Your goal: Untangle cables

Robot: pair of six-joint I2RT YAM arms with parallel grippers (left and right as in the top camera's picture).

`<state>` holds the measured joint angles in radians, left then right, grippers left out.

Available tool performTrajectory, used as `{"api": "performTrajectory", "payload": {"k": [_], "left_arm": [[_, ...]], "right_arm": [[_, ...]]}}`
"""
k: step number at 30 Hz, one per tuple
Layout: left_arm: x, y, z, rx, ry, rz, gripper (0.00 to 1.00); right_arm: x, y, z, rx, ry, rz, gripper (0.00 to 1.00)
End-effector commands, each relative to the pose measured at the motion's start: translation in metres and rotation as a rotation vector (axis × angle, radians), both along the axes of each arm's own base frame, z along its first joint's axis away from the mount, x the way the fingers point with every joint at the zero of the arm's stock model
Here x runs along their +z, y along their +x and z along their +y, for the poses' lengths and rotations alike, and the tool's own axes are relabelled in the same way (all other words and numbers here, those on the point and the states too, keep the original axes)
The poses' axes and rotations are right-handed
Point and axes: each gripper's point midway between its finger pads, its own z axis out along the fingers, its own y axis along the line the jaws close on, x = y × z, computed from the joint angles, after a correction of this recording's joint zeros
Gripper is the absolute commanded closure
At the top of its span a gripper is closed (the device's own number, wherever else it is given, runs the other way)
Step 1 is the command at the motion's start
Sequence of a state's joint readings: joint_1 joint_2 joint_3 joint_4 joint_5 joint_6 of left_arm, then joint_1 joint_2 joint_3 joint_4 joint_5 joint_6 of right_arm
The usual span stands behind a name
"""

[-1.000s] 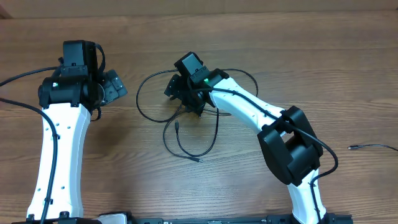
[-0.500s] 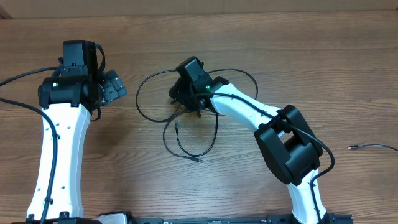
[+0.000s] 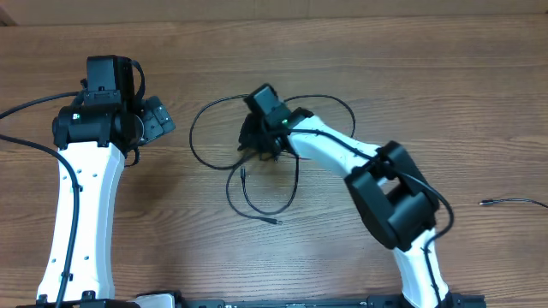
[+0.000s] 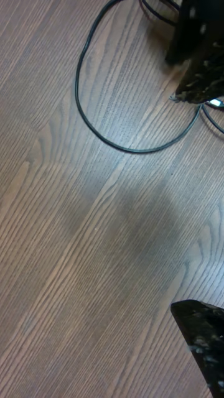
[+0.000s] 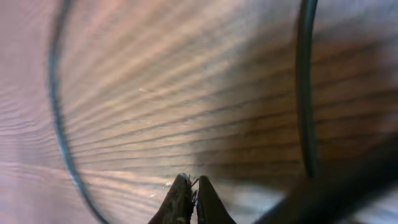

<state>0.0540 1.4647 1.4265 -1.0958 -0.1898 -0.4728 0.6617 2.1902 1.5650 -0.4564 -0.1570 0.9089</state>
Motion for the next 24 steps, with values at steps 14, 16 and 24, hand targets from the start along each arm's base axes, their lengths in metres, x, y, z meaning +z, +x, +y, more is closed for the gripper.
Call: {"api": "performTrajectory", "payload": {"k": [14,16,24], "left_arm": [[-0.003,0.0,-0.002,0.014,-0.015,0.004,0.0],[-0.003,0.0,-0.002,0.014,-0.015,0.004,0.0],[-0.003,0.0,-0.002,0.014,-0.015,0.004,0.0]], "right_arm": [[0.488,-0.062,-0.201,-0.443,0.254,-1.084,0.96],[0.52,-0.088,-0.238,-0.568,0.274,-1.171,0.96],[0.574,-0.117,-0.287,-0.74,0.202,-1.4,0.96]]}}
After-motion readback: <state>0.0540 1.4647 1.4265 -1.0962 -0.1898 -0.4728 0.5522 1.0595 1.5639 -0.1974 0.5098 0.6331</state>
